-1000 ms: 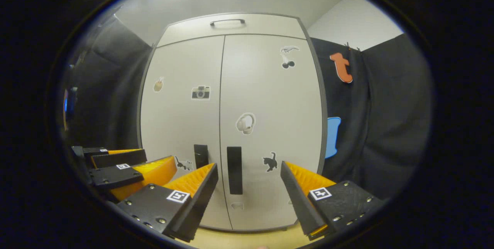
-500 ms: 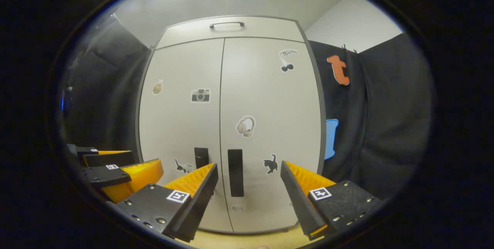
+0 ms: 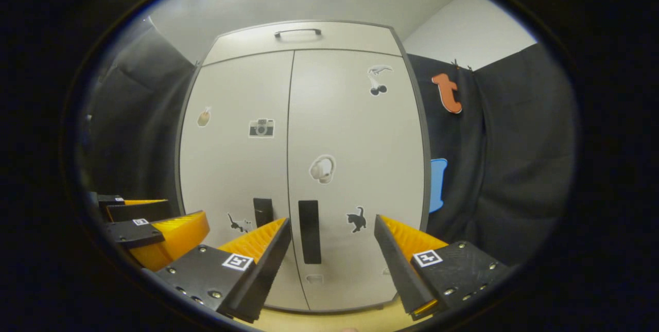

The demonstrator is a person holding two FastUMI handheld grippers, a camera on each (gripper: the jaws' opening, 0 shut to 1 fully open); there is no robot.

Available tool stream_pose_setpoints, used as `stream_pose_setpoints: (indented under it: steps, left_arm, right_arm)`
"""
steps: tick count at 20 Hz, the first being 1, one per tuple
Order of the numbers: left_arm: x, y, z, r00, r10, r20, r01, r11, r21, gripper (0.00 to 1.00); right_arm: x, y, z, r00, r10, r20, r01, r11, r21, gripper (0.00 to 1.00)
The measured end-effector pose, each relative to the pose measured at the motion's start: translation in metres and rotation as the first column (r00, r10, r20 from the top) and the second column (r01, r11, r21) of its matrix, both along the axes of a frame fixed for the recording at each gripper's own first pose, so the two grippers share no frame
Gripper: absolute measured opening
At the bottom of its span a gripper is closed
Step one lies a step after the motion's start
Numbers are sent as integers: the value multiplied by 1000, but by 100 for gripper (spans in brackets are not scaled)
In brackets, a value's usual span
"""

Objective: Open the right door of the double-door shoe cabinet with the right hand, and open the left door with the left hand.

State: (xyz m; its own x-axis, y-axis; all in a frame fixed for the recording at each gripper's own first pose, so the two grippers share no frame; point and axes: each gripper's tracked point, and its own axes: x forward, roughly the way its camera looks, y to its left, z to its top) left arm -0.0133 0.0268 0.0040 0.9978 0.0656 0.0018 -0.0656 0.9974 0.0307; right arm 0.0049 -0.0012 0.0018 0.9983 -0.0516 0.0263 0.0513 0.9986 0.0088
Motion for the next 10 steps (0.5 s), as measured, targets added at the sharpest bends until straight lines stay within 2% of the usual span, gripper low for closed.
stream_pose_setpoints:
  steps: [1, 2, 3, 7, 8, 9, 10]
  left_arm:
    - [1, 1, 0, 1000, 3, 0, -3, 1000, -4, 95]
    - [2, 3, -1, 1000, 6, 0, -6, 1000, -9, 96]
    - [2, 4, -2, 1000, 8, -2, -8, 1000, -12, 96]
    - [7, 10, -4, 1000, 17, -5, -17, 1000, -24, 96]
    - [9, 10, -5, 1000, 18, -7, -18, 999, -27, 96]
    - [11, 11, -7, 1000, 15, -11, -15, 999, -30, 96]
    - [13, 11, -8, 1000, 12, -15, -13, 999, -30, 96]
  right_arm:
    - [2, 1, -1, 1000, 4, -3, -4, 1000, -3, 97]
    - [3, 2, -3, 1000, 6, -7, -6, 1000, -7, 97]
    - [6, 3, -5, 1000, 6, -13, -6, 1000, -10, 93]
    - [19, 7, -14, 999, 11, -38, -12, 1000, -23, 89]
    - [23, 7, -16, 999, 13, -39, -14, 1000, -27, 92]
    - [28, 10, -18, 999, 21, -43, -22, 999, -29, 78]
    - [35, 13, -21, 998, 27, -50, -29, 999, -32, 79]
